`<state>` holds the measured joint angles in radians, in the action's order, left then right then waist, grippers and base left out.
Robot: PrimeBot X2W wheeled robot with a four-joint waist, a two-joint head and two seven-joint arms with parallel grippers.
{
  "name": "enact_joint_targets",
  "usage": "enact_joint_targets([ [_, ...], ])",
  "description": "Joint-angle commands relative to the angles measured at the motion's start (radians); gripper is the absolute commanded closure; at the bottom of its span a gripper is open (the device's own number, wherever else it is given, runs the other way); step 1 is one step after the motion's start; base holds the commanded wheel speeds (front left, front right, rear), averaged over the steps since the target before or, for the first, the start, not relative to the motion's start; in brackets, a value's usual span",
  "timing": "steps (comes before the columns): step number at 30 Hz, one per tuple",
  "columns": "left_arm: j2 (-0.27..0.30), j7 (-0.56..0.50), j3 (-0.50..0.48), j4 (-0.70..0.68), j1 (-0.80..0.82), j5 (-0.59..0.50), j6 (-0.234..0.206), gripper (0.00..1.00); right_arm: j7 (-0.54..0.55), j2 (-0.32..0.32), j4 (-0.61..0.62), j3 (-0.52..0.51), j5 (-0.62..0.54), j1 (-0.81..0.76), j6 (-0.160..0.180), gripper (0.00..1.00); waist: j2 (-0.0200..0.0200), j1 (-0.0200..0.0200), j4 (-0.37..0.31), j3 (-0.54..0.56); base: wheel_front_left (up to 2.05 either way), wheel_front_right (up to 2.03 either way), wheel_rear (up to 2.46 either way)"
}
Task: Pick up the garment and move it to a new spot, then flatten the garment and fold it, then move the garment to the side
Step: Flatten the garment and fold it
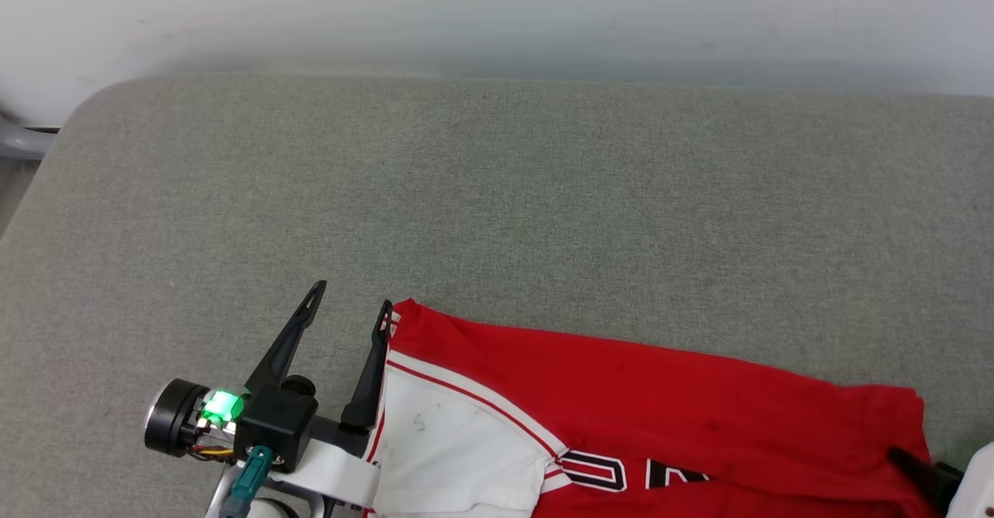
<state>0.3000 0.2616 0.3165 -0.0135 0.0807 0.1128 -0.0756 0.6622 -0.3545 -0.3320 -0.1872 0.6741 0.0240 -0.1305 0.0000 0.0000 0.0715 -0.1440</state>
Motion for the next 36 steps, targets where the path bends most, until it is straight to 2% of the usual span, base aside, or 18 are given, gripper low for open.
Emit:
enact_joint_targets([
  [1, -0.009, 0.004, -0.01, 0.0, -0.011, -0.008, 0.008, 0.0, 0.016, 0.036, -0.015, 0.032, -0.004, 0.003, 0.0, 0.0, 0.0, 0.0, 0.0, -0.002, 0.0, 0.0, 0.0],
  [10, -0.044, 0.004, -0.053, 0.01, -0.017, -0.041, 0.057, 0.0, 0.043, 0.069, -0.009, 0.107, 0.03, 0.006, -0.002, 0.0, 0.0, 0.0, 0.003, 0.005, 0.0, 0.0, 0.0],
  [18, -0.064, 0.004, -0.083, 0.017, -0.027, -0.056, 0.089, 0.0, 0.019, 0.08, -0.022, 0.164, 0.055, 0.019, -0.005, 0.0, 0.0, 0.0, 0.005, 0.006, 0.0, 0.0, 0.0],
  [19, -0.066, 0.004, -0.086, 0.018, -0.027, -0.058, 0.092, 0.0, 0.015, 0.079, -0.026, 0.17, 0.058, 0.019, -0.005, 0.43, 0.0, 0.0, 0.005, 0.005, 0.0, 0.0, 0.0],
  [20, -0.066, 0.004, -0.086, 0.018, -0.027, -0.058, 0.092, 0.0, 0.015, 0.079, -0.026, 0.17, 0.058, 0.019, -0.005, 0.43, 0.0, 0.0, 0.005, 0.005, 0.0, 0.0, 0.0],
  [21, -0.07, 0.004, -0.095, 0.022, -0.028, -0.062, 0.101, 0.0, -0.007, 0.065, -0.034, 0.185, 0.068, 0.024, -0.005, 1.0, 0.0, 0.0, 0.004, 0.004, 0.0, 0.0, 0.0],
  [36, -0.092, 0.004, -0.118, 0.028, -0.038, -0.081, 0.129, 0.0, -0.147, -0.074, -0.127, 0.144, 0.073, 0.061, 0.002, 1.0, 0.0, 0.0, -0.007, 0.019, 0.0, 0.0, 0.0],
])
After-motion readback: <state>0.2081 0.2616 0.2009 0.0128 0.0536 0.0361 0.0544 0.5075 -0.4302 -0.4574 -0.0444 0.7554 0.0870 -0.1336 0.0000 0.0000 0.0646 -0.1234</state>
